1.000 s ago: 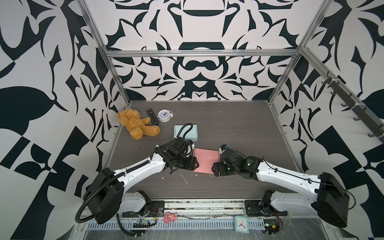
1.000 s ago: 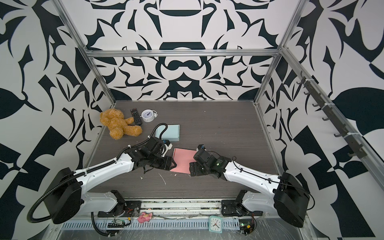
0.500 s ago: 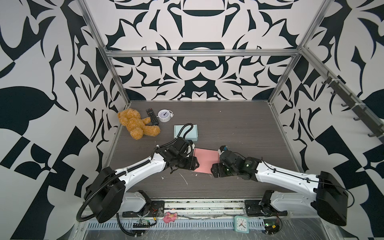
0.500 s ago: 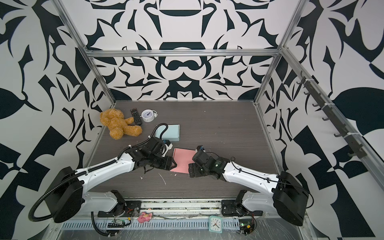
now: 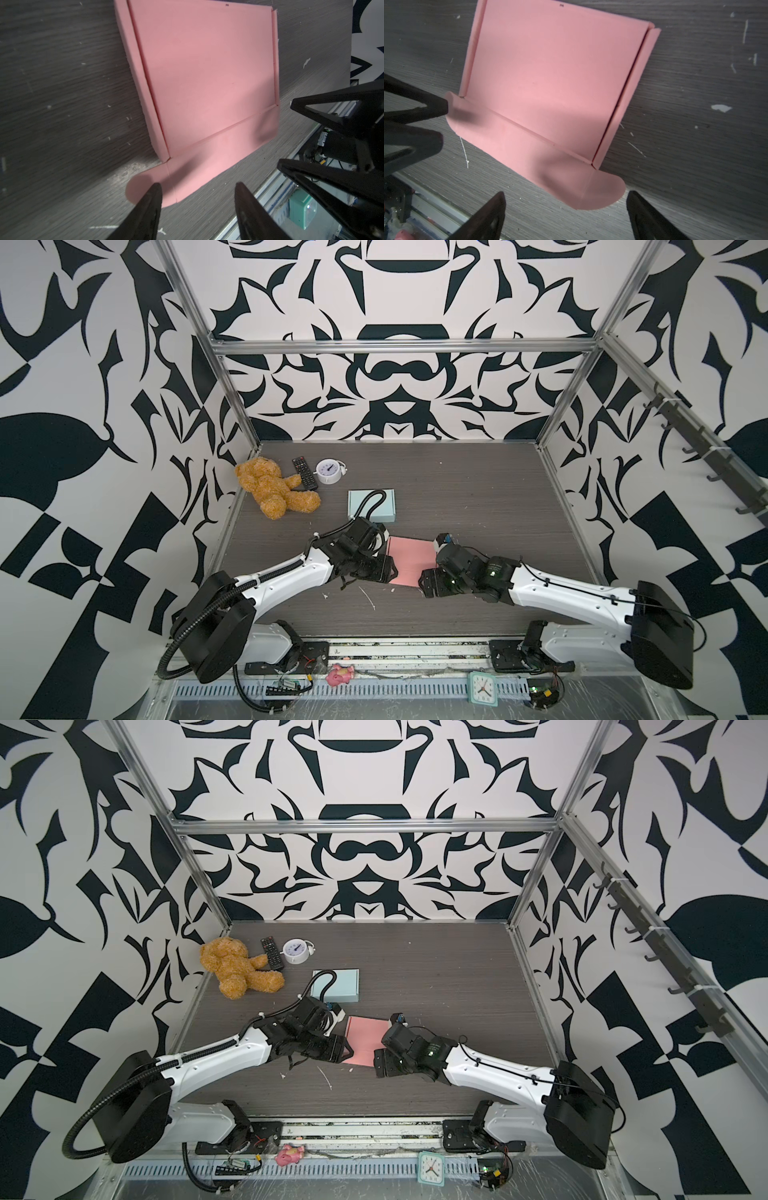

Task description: Fold the paper box

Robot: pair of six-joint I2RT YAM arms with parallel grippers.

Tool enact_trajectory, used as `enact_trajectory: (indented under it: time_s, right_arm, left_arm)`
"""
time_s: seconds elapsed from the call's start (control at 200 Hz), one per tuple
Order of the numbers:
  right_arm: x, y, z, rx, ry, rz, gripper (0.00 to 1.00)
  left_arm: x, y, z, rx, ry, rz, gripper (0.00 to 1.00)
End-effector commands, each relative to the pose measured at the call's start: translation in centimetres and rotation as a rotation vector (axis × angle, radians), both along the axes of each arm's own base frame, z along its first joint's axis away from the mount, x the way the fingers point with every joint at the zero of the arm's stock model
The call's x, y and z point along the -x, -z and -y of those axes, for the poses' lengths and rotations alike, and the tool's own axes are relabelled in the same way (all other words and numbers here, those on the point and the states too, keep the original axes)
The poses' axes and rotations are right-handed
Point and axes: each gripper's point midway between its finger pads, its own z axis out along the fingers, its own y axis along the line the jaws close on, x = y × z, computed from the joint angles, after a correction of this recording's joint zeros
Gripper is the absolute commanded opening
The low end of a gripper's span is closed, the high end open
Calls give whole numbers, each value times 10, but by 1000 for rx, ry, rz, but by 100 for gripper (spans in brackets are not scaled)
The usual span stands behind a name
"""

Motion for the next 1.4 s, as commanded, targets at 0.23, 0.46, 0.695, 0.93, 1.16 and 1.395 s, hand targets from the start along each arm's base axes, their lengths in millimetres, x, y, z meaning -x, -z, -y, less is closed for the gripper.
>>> enact_trajectory:
  time_s: [0.23, 0.46, 0.695, 0.93, 1.16, 1.395]
  right_arm:
    - [-2, 3, -9, -10, 1, 8, 93]
    - [-2, 7, -13, -10, -7, 1, 93]
    - [-1, 10, -17, -12, -14, -5, 93]
    - [-2, 11, -23, -30, -18, -8, 93]
    - [-1, 9, -30, -61, -24, -14, 93]
    - [-2, 4, -33, -87, -24, -9, 93]
  left_arm:
    - [3, 11, 2, -3, 2, -30, 59]
    - [5, 17, 1, -5, 2, -37, 59]
    - [6, 22, 0, -9, 1, -43, 59]
    - [8, 23, 4, 18, 5, -56, 60]
    - [10, 19, 7, 41, 10, -57, 60]
    - [14, 15, 11, 45, 22, -48, 60]
